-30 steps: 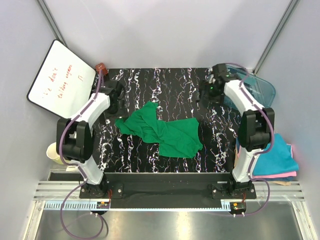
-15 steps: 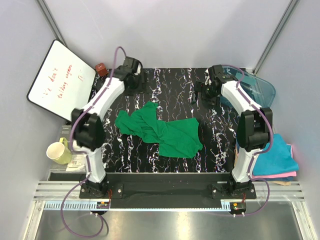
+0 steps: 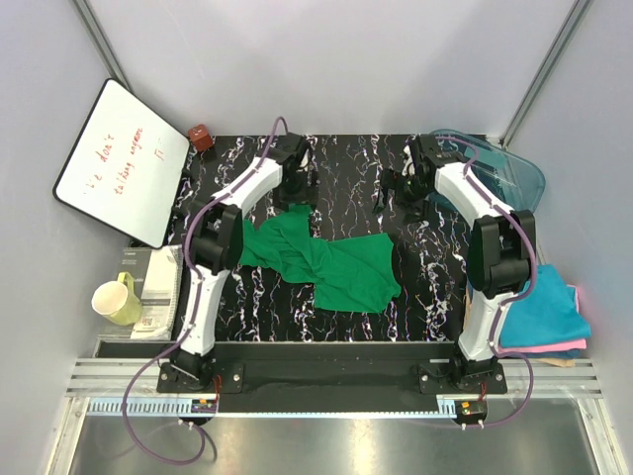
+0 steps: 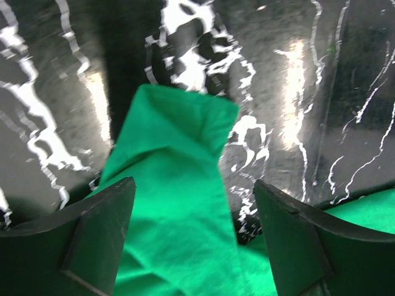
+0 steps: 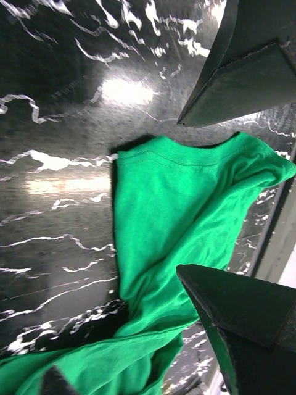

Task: Fold and stack the t-shirts
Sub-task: Flatten out the tshirt

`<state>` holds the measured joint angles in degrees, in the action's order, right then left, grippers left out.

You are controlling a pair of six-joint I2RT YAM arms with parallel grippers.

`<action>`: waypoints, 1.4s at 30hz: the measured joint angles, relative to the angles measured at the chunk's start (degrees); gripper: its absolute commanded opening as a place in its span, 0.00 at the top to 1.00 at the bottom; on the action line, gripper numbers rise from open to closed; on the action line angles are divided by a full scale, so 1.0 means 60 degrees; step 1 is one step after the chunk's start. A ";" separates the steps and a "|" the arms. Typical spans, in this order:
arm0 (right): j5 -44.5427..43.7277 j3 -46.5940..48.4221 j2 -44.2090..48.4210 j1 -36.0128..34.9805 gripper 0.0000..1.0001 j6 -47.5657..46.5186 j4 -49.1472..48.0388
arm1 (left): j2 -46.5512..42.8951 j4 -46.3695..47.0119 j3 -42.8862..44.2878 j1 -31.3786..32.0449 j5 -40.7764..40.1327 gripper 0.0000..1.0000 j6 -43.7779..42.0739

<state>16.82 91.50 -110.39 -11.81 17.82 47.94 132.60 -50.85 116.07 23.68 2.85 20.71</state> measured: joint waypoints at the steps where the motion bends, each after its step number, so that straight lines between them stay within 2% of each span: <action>1: 0.0055 -0.0069 0.0000 -0.0011 0.00 0.0004 0.0018 | 0.0124 -0.0025 0.0157 0.0036 0.0000 0.21 -0.0015; 4: 0.0168 -0.0197 0.0000 -0.0047 0.00 0.0026 0.0095 | 0.0528 -0.0066 0.0681 0.0160 -0.0029 0.27 -0.0073; 7: 0.0335 -0.0200 0.0000 -0.0058 0.00 0.0029 0.0135 | 0.0918 -0.0138 0.1147 0.0262 -0.0135 0.63 -0.0168; 8: 0.0390 -0.0200 0.0000 -0.0058 0.00 0.0029 0.0135 | 0.1035 -0.0160 0.1268 0.0288 -0.0171 0.93 -0.0193; 9: 0.0437 -0.0204 0.0000 -0.0062 0.00 0.0026 0.0138 | 0.1129 -0.0186 0.1337 0.0310 -0.0233 1.00 -0.0219; 18: 0.0823 -0.0601 0.0178 -0.0102 0.00 -0.0040 0.0503 | 0.1082 -0.0437 0.1213 0.0321 -0.1093 1.00 -0.0306; 22: 0.0900 -0.1220 0.0794 -0.0120 0.01 -0.0084 0.0798 | 0.0313 -0.0557 0.0681 0.0310 -0.1606 1.00 -0.0310; 27: 0.1118 -0.2076 0.1585 -0.0237 0.02 -0.0044 0.0962 | -0.1395 -0.0514 -0.0157 0.0262 -0.2149 1.00 -0.0299; 29: 0.1151 -0.2288 0.1672 -0.0364 0.02 0.0007 0.0987 | -0.2076 -0.0455 -0.0561 0.0233 -0.2226 0.73 -0.0302; 30: 0.1147 -0.2353 0.1676 -0.0423 0.02 0.0033 0.0994 | -0.2401 -0.0415 -0.0747 0.0208 -0.2218 0.64 -0.0313; 31: 0.1151 -0.2430 0.1676 -0.0484 0.01 0.0066 0.0991 | -0.2517 -0.0419 -0.0780 0.0193 -0.2204 0.51 -0.0361; 33: 0.1151 -0.2514 0.1676 -0.0572 0.02 0.0157 0.1020 | -0.2510 -0.0251 -0.0754 0.0175 -0.2109 0.38 -0.0357; 36: 0.1147 -0.2506 0.1676 -0.0652 0.01 0.0233 0.0998 | -0.1741 -0.0186 -0.0386 0.0135 -0.1909 0.30 -0.0368; 42: 0.1129 -0.2448 0.1676 -0.0648 0.00 0.0346 0.1020 | 0.0426 -0.0095 0.0353 0.0131 -0.1446 0.31 -0.0375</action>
<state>23.59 76.82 -100.33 -15.70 19.90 54.06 135.15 -51.42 118.19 24.47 -5.82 18.46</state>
